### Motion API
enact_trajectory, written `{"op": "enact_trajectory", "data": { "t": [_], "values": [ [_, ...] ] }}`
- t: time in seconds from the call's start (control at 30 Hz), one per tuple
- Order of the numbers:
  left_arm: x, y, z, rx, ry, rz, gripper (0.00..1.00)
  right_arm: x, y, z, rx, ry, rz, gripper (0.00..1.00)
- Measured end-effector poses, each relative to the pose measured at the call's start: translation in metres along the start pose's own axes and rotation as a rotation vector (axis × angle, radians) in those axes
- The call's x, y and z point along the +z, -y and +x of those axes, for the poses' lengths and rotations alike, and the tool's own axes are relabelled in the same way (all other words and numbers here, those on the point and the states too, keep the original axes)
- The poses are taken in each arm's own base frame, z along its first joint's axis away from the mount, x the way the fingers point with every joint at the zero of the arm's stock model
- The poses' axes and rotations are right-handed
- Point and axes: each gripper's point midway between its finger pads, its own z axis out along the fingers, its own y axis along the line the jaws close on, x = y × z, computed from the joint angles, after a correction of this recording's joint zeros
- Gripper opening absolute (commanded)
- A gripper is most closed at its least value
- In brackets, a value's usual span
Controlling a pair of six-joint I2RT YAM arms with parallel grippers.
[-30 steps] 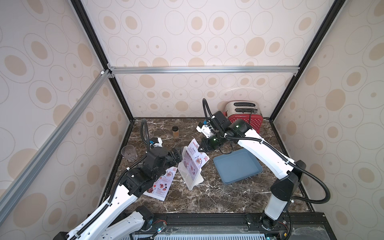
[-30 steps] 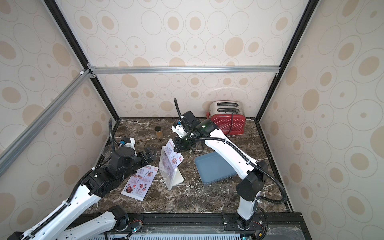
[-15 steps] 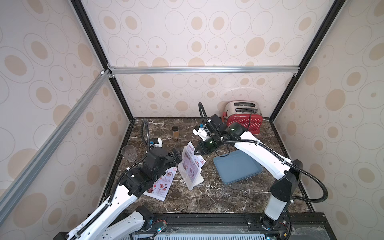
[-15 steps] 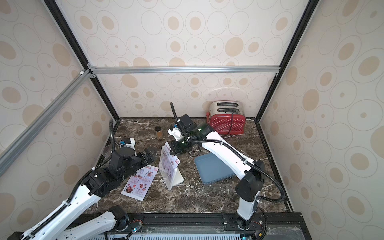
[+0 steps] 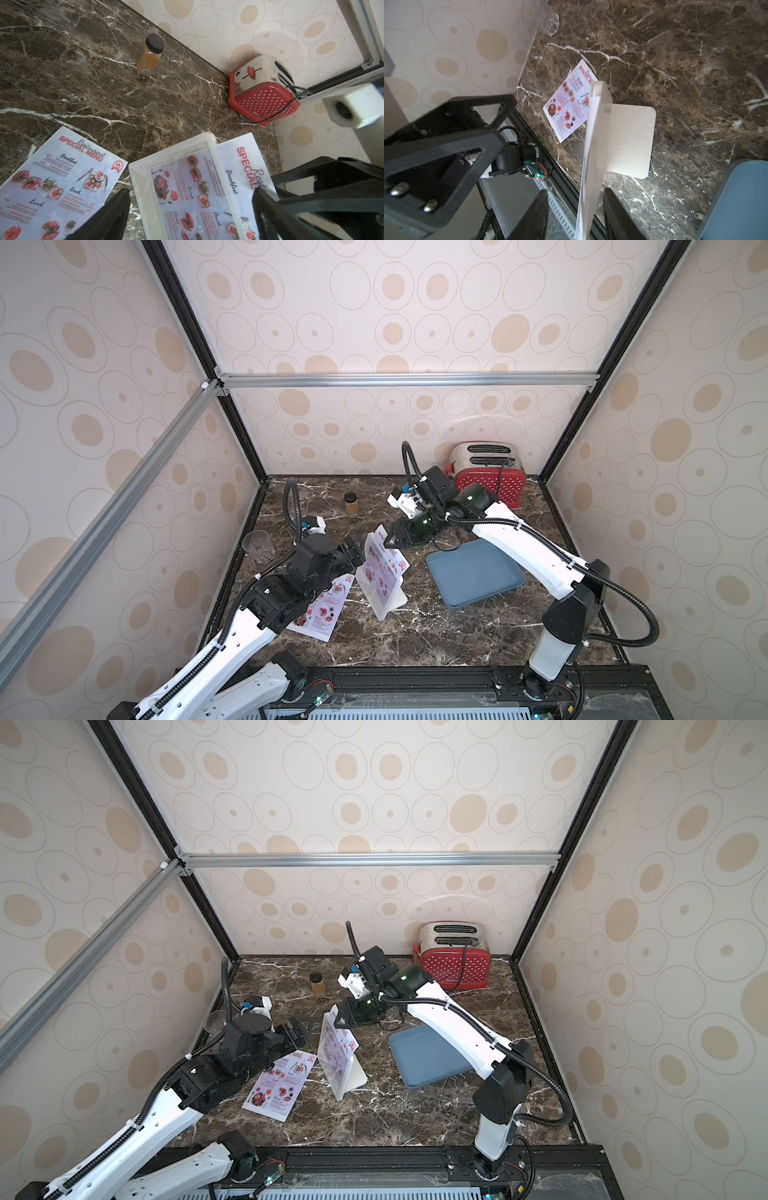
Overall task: Replace the menus in the menu holders
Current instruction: Insert the menu into the menu holder.
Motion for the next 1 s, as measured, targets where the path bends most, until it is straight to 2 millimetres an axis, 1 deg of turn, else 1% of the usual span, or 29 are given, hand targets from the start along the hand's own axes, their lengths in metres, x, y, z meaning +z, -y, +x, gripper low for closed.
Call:
{"op": "enact_trajectory", "data": {
  "t": [0.1, 0.17, 0.33, 0.43, 0.57, 0.63, 0.83, 1.0],
  "values": [
    [0.000, 0.000, 0.000, 0.000, -0.001, -0.001, 0.91, -0.013, 0.006, -0.005, 0.028, 0.031, -0.007, 0.38],
    [0.000, 0.000, 0.000, 0.000, -0.001, -0.001, 0.91, -0.014, 0.005, -0.007, 0.032, 0.037, -0.021, 0.37],
    [0.001, 0.000, 0.001, 0.001, -0.005, -0.002, 0.91, -0.009, -0.002, -0.002, 0.032, 0.013, -0.043, 0.30],
    [0.003, 0.000, 0.002, 0.003, -0.008, -0.006, 0.91, -0.006, -0.002, 0.000, 0.031, 0.001, -0.047, 0.25],
    [0.003, 0.000, 0.002, 0.003, -0.008, -0.006, 0.91, 0.000, 0.002, 0.003, 0.040, -0.023, -0.038, 0.20],
    [0.003, 0.000, 0.002, 0.003, -0.008, -0.006, 0.91, 0.004, 0.003, 0.005, 0.043, -0.036, -0.033, 0.20],
    [0.003, 0.000, 0.002, 0.003, -0.008, -0.006, 0.91, 0.011, 0.004, 0.012, 0.043, -0.069, -0.025, 0.05],
    [0.003, 0.000, 0.002, 0.003, -0.008, -0.006, 0.91, 0.014, 0.002, 0.013, 0.041, -0.076, -0.027, 0.05]
  ]
}}
